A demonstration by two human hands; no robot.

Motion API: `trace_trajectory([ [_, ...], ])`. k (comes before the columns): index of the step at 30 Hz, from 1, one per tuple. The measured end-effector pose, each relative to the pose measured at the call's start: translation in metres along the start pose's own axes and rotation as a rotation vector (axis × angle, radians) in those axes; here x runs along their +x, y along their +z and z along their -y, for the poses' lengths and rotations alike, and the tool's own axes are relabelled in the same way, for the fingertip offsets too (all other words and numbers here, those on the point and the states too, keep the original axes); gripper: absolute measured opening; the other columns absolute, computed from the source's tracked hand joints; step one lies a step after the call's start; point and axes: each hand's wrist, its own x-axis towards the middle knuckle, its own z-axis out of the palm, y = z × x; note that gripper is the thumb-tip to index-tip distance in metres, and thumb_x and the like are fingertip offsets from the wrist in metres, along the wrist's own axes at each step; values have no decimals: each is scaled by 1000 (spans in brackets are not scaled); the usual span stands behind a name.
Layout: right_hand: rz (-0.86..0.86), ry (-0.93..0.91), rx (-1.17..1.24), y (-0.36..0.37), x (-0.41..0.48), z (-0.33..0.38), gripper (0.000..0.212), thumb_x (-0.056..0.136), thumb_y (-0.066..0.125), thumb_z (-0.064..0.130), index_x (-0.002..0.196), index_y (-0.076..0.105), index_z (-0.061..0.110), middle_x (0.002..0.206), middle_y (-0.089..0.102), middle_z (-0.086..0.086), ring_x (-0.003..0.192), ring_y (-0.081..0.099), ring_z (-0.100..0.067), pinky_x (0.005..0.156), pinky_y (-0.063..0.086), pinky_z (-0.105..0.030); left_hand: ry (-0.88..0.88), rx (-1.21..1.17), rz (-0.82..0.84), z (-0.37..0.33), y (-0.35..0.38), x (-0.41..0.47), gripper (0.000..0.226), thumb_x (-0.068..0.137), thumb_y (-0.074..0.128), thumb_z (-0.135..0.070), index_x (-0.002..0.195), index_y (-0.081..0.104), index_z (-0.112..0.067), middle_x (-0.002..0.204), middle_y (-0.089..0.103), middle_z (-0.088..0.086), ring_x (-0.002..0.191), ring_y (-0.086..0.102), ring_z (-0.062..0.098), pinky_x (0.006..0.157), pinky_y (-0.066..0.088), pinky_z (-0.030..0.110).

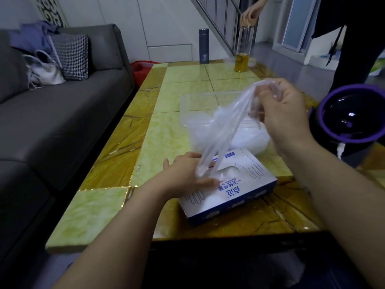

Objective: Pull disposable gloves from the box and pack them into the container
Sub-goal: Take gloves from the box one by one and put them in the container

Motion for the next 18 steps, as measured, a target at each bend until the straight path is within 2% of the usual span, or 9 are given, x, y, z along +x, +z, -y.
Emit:
trace_trajectory([
  [2,-3,162,151,-2,2,-1,16,99,48,14,84,52,18,68,55,-2,50,54,-6,60,54,-26,53,-255,18,-4,-8,-8,61,73,56,-70,125,55,-39,131,51,-10,120,48,13,112,26,51],
  [4,59,327,249,-1,0,-1,11,98,49,12,88,52,14,76,57,-4,52,61,-9,59,54,-25,133,-543,36,-4,-17,-13,73,63,54,-83,114,62,-30,114,61,-19,104,56,1,104,42,36],
  [6,145,423,257,0,-5,-3,12,96,50,7,88,54,13,81,59,-5,61,65,-12,57,53,-23,176,-708,11,-5,-23,-14,94,43,50,-95,116,57,-35,115,60,-27,104,56,-11,97,43,23],
  [8,220,453,227,0,-9,-3,12,94,51,2,90,56,12,83,60,-4,66,62,-12,57,54,-21,154,-942,-6,-5,-28,-13,108,35,54,-94,125,51,-33,126,58,-17,108,58,-6,89,42,20],
  [9,256,461,213,-1,-11,-2,12,92,53,0,92,57,11,84,61,-3,68,61,-12,58,55,-20,126,-1074,-7,-6,-30,-14,109,39,57,-91,128,51,-29,129,58,-11,111,59,0,90,41,22],
  [12,381,490,121,-4,-17,-1,21,86,57,-7,98,60,11,92,64,-4,73,61,-13,63,55,-19,46,-1394,-83,-11,-35,-14,77,72,55,-66,128,55,-13,124,63,6,113,61,18,96,45,32],
  [15,531,518,67,-8,-21,-3,41,79,63,-10,111,59,14,103,67,-8,87,65,-17,72,57,-22,-30,-1563,-245,-18,-31,-9,23,97,46,-25,105,61,-9,91,69,5,94,65,21,87,50,31],
  [17,625,624,146,-14,-21,-3,51,73,68,1,120,56,17,109,67,-10,98,67,-20,81,57,-30,-12,-1655,-298,-19,-31,-5,18,100,40,-10,98,58,-10,66,65,-1,87,67,20,82,54,33],
  [18,642,692,193,-19,-20,-3,54,70,69,11,122,54,17,114,67,-11,101,67,-23,82,57,-34,9,-1702,-306,-17,-32,-5,20,100,38,-8,99,58,-9,64,64,-1,87,69,20,77,57,34],
])
